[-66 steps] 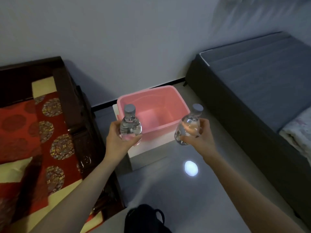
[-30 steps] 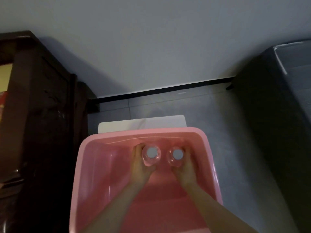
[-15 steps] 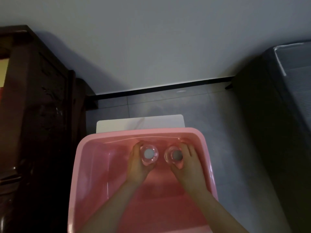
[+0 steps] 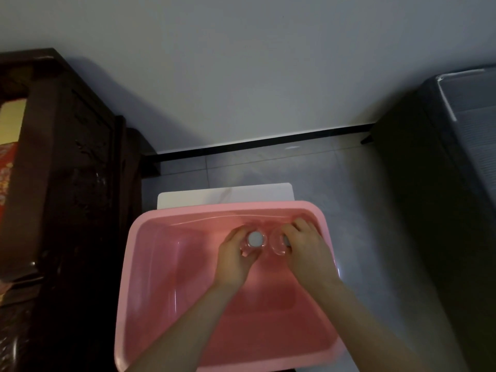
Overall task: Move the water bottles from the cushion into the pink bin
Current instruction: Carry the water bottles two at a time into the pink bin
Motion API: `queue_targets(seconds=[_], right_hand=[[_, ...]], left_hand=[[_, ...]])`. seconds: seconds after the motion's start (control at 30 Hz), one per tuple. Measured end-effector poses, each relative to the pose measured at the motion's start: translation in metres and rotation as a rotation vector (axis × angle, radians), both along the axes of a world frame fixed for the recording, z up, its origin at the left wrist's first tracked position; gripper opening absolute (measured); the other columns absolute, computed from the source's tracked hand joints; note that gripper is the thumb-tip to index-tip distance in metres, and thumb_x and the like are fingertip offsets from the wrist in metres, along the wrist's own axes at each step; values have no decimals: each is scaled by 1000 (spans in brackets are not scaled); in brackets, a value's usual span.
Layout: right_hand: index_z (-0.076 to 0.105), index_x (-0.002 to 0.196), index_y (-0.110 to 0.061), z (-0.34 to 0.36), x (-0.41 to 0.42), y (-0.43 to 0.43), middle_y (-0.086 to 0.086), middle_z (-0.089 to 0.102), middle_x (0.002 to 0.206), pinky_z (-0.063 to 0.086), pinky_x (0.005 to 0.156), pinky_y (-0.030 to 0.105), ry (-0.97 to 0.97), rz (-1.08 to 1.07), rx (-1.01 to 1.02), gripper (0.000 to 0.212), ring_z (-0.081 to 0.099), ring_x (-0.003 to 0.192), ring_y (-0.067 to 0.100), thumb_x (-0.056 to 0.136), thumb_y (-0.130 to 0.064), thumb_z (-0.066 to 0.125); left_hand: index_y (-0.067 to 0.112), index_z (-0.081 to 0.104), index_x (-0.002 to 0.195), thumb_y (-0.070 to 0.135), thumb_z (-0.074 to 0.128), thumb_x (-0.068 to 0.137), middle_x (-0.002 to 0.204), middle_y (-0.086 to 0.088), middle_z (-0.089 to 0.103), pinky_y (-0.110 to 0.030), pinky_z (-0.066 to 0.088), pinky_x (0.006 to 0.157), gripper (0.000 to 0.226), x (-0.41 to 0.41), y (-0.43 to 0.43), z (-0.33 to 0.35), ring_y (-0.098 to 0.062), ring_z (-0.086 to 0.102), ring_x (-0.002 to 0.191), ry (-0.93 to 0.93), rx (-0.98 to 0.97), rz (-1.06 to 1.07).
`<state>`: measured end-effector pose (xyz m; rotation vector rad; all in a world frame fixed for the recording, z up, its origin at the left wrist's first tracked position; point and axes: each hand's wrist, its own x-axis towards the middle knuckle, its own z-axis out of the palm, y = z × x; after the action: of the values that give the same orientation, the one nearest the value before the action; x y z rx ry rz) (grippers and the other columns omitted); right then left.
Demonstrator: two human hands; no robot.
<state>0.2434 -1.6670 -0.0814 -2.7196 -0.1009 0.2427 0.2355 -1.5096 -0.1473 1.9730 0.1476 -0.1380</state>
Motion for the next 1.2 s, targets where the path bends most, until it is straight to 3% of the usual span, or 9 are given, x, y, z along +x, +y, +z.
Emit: queue_targets(seconds=[0.1,0.2,0.37,0.47,0.57,0.67,0.83,1.13,1.2], right_hand=[[65,95,-8,4,5,-1,10,58,102,44,79,40,59,3,8,27,51,101,31,75,7,53],[61,104,-10,8,6,-3,7,55,112,43,86,37,118,25,-11,30,47,110,28,79,2,51],[57,106,-18,22,-5,-6,-3,53,118,49,69,37,73,-43,20,21,48,113,19,86,-24,54],[60,109,-17,52,-2,-15,-1,58,118,43,68,32,-36,-74,59,27,52,111,23,83,-26,60],[62,116,-8,88,11,-23,10,59,122,47,85,39,-150,-74,67,36,52,116,32,84,-23,63],[58,125,-8,123,25,-17,14,55,132,41,100,45,-231,-53,82,39,45,123,33,91,-26,61],[54,131,-11,171,30,35,13,50,138,34,108,44,-336,80,142,41,39,129,31,94,-30,54],[48,137,-17,249,-39,240,9,44,145,33,110,44,-372,513,220,48,33,136,27,97,-43,41],[46,139,-20,259,-68,293,7,42,147,29,113,42,-376,590,237,49,30,138,25,97,-46,38]], left_hand=[[23,65,109,5,81,65,108,24,61,-22,50,84,50,-1,-6,0,13,55,98,-33,32,-6],[18,64,113,2,80,64,112,16,61,-28,50,88,53,-2,-5,1,3,56,101,-27,35,-25],[11,56,122,10,85,60,124,1,56,-18,33,90,69,2,2,14,-24,52,116,54,161,-193],[10,49,131,24,85,66,133,-2,52,-21,31,99,76,12,21,48,-23,47,125,112,204,-218],[11,50,132,29,78,75,132,-4,55,-15,31,97,66,21,47,97,-16,50,121,84,254,-235],[13,55,128,29,70,84,126,-2,61,-17,37,95,49,23,82,151,-12,55,115,16,251,-94],[15,57,127,27,65,88,125,3,61,-21,37,99,42,-10,151,223,-9,55,118,-115,182,199],[33,49,130,51,55,86,128,17,54,-15,37,89,48,-191,322,322,0,49,117,-242,281,610],[35,47,132,54,53,86,130,17,52,-23,40,95,51,-248,363,334,-2,47,120,-240,296,705]])
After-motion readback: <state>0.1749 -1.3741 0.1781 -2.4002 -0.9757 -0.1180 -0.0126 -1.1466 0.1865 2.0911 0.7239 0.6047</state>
